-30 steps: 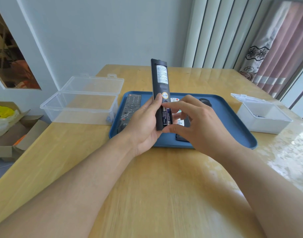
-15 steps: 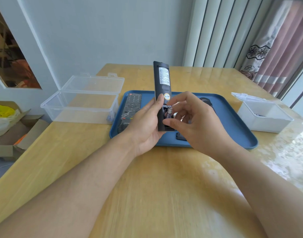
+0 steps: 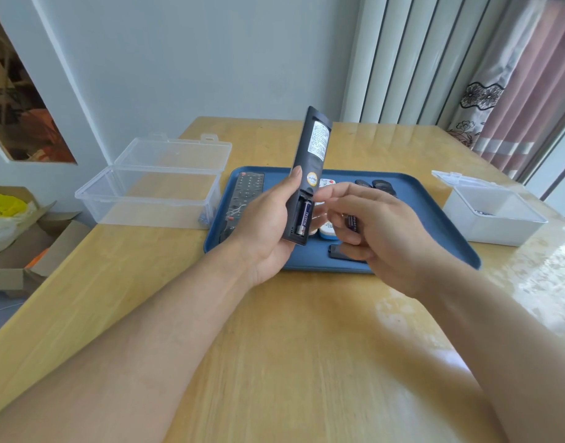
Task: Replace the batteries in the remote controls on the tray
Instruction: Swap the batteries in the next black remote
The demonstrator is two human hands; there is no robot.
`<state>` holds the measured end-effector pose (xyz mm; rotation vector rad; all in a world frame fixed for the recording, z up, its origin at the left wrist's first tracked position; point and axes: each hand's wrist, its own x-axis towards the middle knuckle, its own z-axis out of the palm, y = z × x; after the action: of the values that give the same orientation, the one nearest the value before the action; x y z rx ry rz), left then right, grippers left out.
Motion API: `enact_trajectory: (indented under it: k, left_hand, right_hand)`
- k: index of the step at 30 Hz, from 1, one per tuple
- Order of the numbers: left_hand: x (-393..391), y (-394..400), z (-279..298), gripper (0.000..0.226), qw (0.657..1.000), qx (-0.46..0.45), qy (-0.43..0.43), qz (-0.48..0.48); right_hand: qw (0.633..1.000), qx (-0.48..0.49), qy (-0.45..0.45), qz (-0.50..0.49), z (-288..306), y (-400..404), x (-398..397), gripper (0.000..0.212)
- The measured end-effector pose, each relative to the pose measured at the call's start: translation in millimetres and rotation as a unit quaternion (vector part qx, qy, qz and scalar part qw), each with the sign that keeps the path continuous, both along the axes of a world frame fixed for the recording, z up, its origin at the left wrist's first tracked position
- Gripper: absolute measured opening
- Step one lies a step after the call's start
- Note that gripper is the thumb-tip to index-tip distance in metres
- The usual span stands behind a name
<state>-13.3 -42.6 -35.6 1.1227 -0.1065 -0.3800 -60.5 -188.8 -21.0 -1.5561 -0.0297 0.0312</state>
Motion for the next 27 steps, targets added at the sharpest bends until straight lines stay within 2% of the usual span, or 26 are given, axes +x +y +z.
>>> enact_trajectory:
  k: [1, 3, 5, 7, 12, 21, 27]
  left_hand:
    - [0, 0, 0, 0.041, 1.0, -0.005, 0.006, 0.004]
    - [1, 1, 1, 0.04, 1.0, -0.019, 0.022, 0.007]
    - [1, 2, 2, 0.04, 0.999, -0.031, 0.038, 0.005]
    - [3, 3, 1, 0.041, 0.999, -0.024, 0.046, 0.001]
    - [3, 2, -1, 0.048, 0.999, -0.006, 0.05, 0.001]
    - [1, -2, -5, 0.049, 0.999, 0.017, 0.044, 0.004]
    - [1, -1, -3, 0.045, 0.997, -0.016, 0.07, -0.006]
  right_hand:
    - [0.993, -0.099, -0.058, -0.02, -3, 0, 0, 0.018]
    - [0.935, -0.296, -0.19, -0.042, -10, 1, 0, 0.013]
    - [0.889, -0.379, -0.254, -0.042, -16, 1, 1, 0.017]
    - [0.869, -0.407, -0.278, -0.042, -19, -2, 5, 0.018]
    - [0.848, -0.426, -0.313, -0.044, -24, -7, 10, 0.02]
    - [0.735, -0.535, -0.414, -0.044, -17, -13, 8, 0.016]
    - [0.71, -0.549, -0.437, -0.058, -19, -9, 7, 0.014]
